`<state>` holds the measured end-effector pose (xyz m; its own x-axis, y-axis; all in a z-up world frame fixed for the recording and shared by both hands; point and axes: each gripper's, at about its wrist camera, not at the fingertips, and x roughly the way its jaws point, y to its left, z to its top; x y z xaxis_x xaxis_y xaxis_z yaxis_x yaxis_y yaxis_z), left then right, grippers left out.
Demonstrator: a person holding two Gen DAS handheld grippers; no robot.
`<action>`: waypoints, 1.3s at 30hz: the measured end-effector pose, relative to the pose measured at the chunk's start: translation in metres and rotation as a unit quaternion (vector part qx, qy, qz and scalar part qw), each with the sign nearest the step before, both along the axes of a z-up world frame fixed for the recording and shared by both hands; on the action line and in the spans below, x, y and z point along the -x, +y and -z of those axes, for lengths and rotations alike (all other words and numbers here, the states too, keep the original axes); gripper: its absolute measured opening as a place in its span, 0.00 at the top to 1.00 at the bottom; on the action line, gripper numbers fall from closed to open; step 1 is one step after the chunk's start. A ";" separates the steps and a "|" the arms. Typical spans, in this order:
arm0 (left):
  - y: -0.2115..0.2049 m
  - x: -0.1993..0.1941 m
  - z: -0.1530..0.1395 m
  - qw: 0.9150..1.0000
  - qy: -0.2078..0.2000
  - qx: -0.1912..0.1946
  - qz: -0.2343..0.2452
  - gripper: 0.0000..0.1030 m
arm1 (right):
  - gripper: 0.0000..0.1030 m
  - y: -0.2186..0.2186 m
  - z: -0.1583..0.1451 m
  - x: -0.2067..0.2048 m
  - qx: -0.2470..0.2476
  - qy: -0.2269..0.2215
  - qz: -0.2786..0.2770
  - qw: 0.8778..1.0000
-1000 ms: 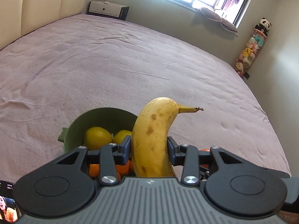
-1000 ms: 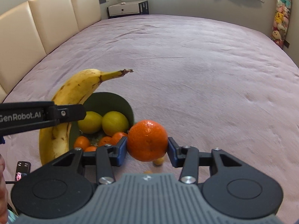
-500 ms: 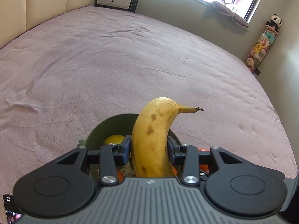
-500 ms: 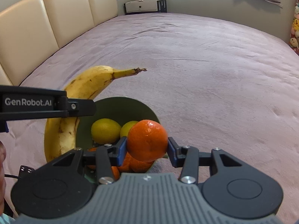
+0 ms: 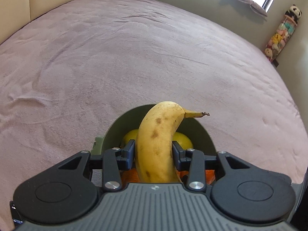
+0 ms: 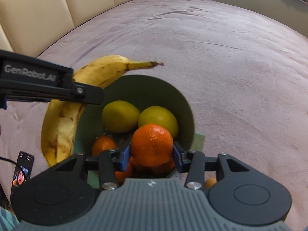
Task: Organize fruits
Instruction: 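Lower the banana and tangerine into the green colander with both tools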
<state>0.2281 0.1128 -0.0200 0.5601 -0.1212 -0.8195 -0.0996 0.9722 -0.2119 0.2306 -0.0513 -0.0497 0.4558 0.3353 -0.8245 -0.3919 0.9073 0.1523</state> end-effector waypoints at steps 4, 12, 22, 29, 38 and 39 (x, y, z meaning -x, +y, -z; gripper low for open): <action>-0.002 0.000 0.010 1.000 0.009 -0.008 0.007 0.57 | 0.59 0.002 0.005 0.001 0.012 0.003 -0.009 1.000; -0.008 0.003 0.014 0.998 0.011 -0.056 0.017 0.57 | 0.59 0.014 0.006 0.008 0.042 -0.016 -0.050 0.998; -0.002 0.003 0.017 0.999 0.018 -0.050 0.009 0.57 | 0.57 0.003 0.002 -0.004 -0.031 0.043 -0.029 0.998; -0.006 0.002 0.016 0.996 0.011 -0.084 0.013 0.57 | 0.57 -0.004 -0.009 -0.001 -0.025 0.033 -0.001 0.999; -0.033 0.000 0.025 0.986 0.015 -0.157 0.058 0.57 | 0.57 -0.011 -0.007 -0.005 -0.019 0.032 0.040 0.998; -0.032 -0.001 0.028 0.986 0.020 -0.158 0.054 0.57 | 0.57 -0.012 -0.006 -0.005 -0.017 0.031 0.039 0.999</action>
